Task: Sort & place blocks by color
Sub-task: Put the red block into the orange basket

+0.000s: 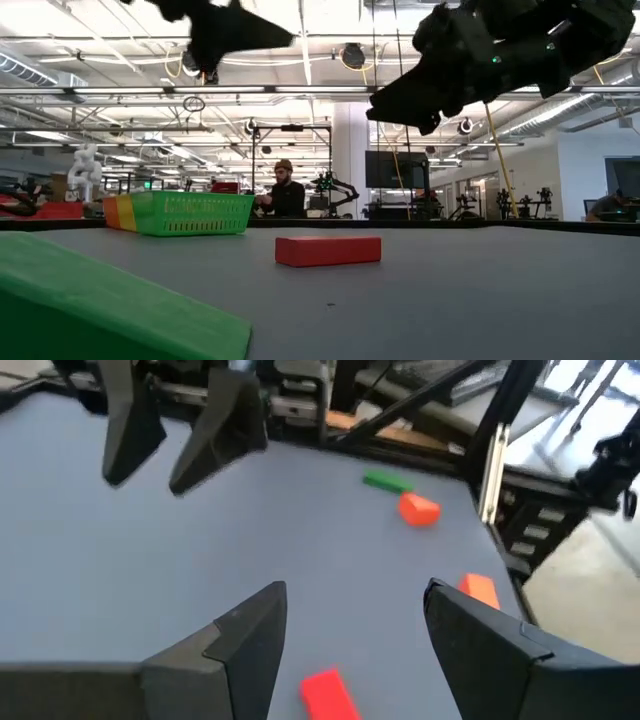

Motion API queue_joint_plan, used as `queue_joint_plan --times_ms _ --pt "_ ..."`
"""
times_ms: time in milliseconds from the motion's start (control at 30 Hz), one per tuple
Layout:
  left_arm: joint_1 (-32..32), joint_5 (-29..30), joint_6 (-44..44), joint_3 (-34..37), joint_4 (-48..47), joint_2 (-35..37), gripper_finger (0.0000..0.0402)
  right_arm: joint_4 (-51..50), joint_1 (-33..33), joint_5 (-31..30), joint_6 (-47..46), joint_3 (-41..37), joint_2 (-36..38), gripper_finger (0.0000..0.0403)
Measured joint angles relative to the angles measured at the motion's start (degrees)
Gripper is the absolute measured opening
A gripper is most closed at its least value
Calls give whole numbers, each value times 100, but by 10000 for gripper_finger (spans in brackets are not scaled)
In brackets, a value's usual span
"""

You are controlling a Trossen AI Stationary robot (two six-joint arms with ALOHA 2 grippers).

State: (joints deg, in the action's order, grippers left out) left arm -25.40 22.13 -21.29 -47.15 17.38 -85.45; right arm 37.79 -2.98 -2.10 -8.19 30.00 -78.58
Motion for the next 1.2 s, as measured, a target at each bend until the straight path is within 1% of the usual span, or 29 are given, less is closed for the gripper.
queue_joint_plan --times_ms 167,267,333,433,567,633,733,833,967,1133,1200 --pt "-3 -19 -179 -263 707 -929 234 9 -417 -85 -165 0 -1 171" --pt "-27 -17 -348 -531 792 -1471 234 10 -657 -90 -364 0 -1 171" --pt "-54 -13 -488 -741 686 -1793 234 8 -827 -94 -510 2 -1 171" --pt "-110 -15 -757 -1148 187 -2200 234 -43 -1048 -105 -670 0 -1 171" --pt "-205 21 -1219 -1738 -920 -2604 234 -50 -1216 -111 -803 0 0 171" --pt "-240 152 -1414 -2026 -1588 -2788 234 -79 -1256 -202 -810 0 -1 171" --pt "-268 374 -1701 -2299 -2433 -2936 234 -89 -1307 -505 -812 0 1 171" --pt "-224 445 -1850 -2373 -2668 -2992 234 -112 -1329 -658 -874 0 -1 171" --pt "-110 424 -1852 -2368 -2670 -2988 234 -124 -1331 -691 -1001 0 0 171" --pt "-42 43 -1930 -2368 -2598 -2988 234 -150 -1331 -690 -1058 0 0 171" --pt "-75 33 -2019 -2368 -2611 -2988 234 -162 -1331 -691 -1057 0 0 171"
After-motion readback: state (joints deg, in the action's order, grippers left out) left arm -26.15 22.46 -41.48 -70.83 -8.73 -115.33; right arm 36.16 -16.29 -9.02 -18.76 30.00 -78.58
